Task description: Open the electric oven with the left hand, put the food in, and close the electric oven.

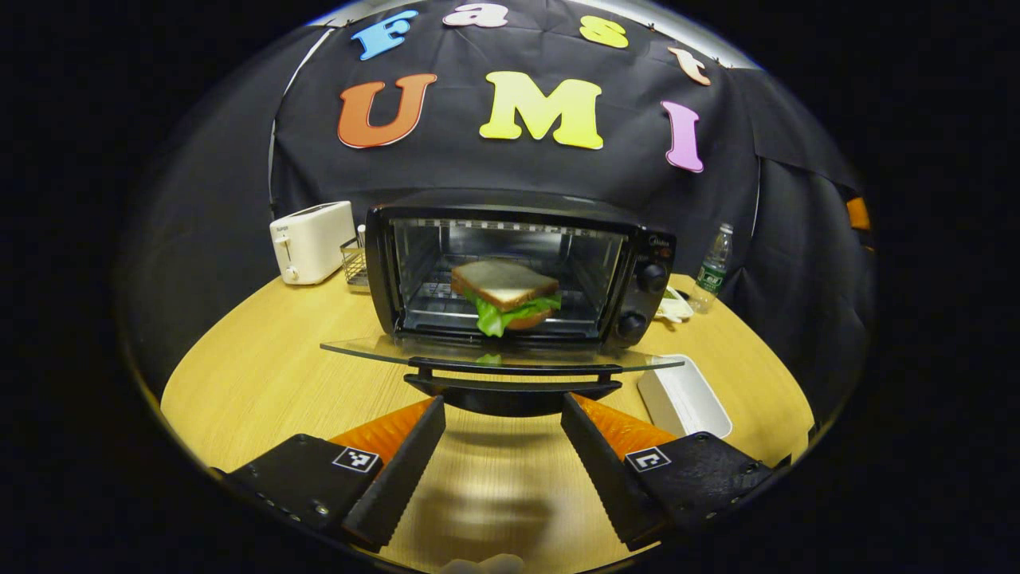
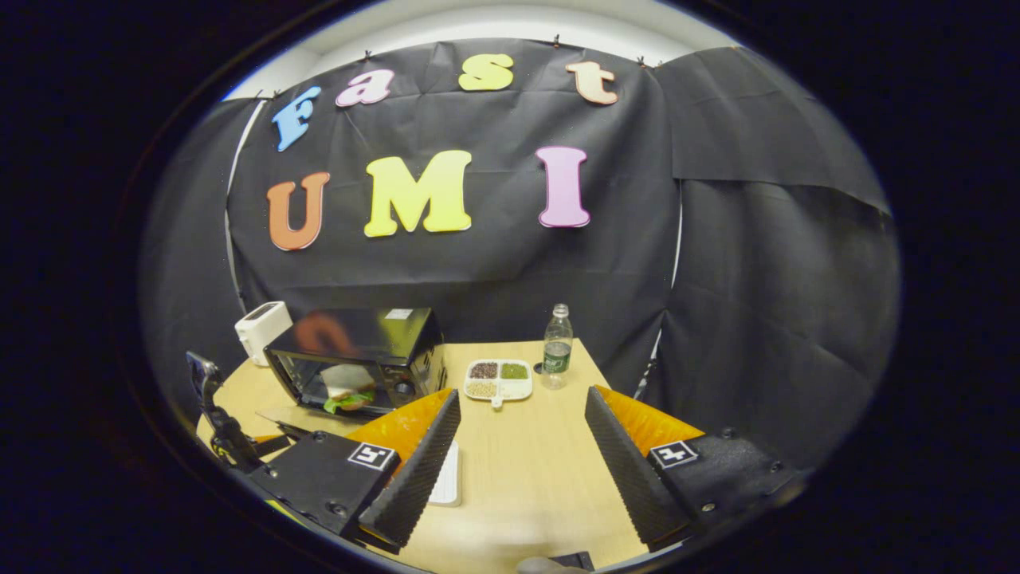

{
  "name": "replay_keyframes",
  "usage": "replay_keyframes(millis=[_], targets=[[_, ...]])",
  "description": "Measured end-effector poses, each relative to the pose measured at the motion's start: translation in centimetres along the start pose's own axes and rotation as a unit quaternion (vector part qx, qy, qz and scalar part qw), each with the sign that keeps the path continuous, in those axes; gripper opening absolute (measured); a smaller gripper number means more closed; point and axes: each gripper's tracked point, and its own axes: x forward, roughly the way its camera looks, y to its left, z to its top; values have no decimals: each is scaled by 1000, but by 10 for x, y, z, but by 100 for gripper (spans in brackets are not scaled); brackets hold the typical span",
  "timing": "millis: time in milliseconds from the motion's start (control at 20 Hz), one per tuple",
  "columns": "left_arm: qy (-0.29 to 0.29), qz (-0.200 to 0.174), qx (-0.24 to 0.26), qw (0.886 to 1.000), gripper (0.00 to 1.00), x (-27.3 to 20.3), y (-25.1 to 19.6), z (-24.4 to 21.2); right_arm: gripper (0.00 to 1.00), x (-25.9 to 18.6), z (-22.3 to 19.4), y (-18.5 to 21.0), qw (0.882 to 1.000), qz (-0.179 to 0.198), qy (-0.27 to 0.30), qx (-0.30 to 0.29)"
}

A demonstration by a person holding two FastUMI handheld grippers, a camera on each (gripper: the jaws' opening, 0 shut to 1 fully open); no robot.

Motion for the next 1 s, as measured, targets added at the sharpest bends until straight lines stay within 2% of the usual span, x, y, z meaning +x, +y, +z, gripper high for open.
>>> replay_keyframes(millis=[150,200,250,550,600,650,800,850,900,1000], targets=[[-22,-5,14,1000,97,6,-1,27,90,1,3,2,1000,-2,-3,3],[-28,-7,17,999,97,10,-2,33,100,1,4,2,1000,-3,-3,4],[-31,-9,19,999,97,13,-3,40,91,0,5,2,1000,-4,-4,4],[-56,-6,43,997,98,33,0,77,90,-3,14,-2,1000,-9,-11,2],[-61,-11,37,997,97,33,-3,82,100,-5,16,-1,1000,-9,-12,1],[-65,-8,37,997,96,31,-2,85,90,-6,18,0,1000,-9,-14,-1],[-66,-8,41,997,96,25,1,87,90,-8,21,4,1000,-6,-17,-5],[-68,-6,43,997,96,23,2,89,100,-8,21,4,1000,-4,-18,-5],[-69,-5,43,997,96,20,3,90,91,-9,23,6,1000,-4,-19,-5],[-74,-6,42,996,96,11,3,93,91,-9,24,8,1000,-1,-19,-3]])
